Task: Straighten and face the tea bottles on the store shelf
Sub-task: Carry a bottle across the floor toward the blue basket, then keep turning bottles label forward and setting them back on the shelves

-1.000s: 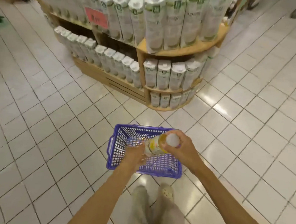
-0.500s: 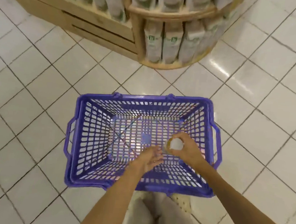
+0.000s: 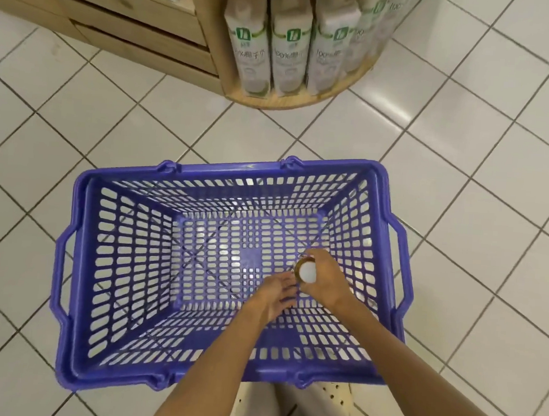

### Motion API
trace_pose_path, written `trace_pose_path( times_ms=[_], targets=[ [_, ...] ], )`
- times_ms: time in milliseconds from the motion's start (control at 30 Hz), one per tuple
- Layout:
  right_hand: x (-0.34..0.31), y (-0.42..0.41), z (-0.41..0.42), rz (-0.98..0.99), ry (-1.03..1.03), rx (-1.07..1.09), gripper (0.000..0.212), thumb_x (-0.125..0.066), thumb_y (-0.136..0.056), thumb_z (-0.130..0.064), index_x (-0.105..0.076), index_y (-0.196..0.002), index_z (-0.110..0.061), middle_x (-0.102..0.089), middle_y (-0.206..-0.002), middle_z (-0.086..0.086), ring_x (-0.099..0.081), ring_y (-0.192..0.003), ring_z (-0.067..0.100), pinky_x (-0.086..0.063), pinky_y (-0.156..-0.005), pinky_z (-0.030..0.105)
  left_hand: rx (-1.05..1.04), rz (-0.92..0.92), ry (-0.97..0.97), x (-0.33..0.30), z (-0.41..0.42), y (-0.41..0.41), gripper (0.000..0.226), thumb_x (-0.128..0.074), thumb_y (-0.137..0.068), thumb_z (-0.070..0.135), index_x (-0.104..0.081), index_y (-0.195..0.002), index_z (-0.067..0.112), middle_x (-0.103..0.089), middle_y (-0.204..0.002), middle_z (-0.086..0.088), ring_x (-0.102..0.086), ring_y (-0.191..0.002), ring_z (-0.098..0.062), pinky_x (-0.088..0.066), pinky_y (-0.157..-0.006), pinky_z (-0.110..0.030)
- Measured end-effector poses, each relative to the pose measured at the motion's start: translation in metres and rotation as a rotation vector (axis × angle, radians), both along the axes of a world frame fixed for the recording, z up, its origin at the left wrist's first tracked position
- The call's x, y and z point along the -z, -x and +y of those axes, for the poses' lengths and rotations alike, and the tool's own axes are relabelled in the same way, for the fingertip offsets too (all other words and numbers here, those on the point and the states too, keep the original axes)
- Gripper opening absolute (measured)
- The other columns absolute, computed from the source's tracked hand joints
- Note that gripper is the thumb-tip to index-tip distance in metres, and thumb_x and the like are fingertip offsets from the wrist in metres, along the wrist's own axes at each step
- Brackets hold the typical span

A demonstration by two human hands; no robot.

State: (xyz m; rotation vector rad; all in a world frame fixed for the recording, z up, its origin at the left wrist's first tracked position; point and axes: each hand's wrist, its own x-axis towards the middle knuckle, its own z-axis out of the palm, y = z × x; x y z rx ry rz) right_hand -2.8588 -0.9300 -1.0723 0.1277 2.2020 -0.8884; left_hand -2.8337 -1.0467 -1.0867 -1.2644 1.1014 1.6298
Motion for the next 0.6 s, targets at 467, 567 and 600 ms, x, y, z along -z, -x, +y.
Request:
trace_pose_path(
  times_ms=[467,567,600],
  targets=[
    [-0.535,-0.073,0.08,0.044,0.378,0.476,0.02,-0.061,-0.091,-0.007,-0.061,-0.079,-0.023,-0.067,-0.091,0.002,-0.063,-0.086,0.018,-0.049,-0.078,0.027,0.153,0.285,0.138,-0.527,-0.023,-0.023,0.018,-0.05,-0.096,0.009,-0.058,-0.113,0.007,-0.066,-0.092,-0.008,-0.061,-0.082,-0.02,-0.049,-0.075,-0.031],
    [-0.626,-0.124,0.107,0.04,0.449,0.634,0.025,-0.058,-0.091,0.0,-0.066,-0.08,-0.021,-0.073,-0.08,-0.007,-0.067,-0.077,0.007,-0.049,-0.07,0.015,0.224,0.347,0.088,-0.613,-0.017,-0.048,0.022,-0.047,-0.099,0.014,-0.063,-0.111,0.007,-0.07,-0.1,-0.009,-0.066,-0.09,-0.021,-0.053,-0.076,-0.032],
    [-0.646,-0.144,0.116,0.055,0.468,0.703,0.023,-0.055,-0.092,0.001,-0.067,-0.084,-0.017,-0.074,-0.081,-0.006,-0.068,-0.077,0.006,-0.05,-0.068,0.013,0.269,0.391,0.088,-0.633,-0.014,-0.055,0.02,-0.048,-0.098,0.016,-0.065,-0.107,0.01,-0.073,-0.098,-0.006,-0.067,-0.092,-0.021,-0.053,-0.076,-0.032]
  ],
)
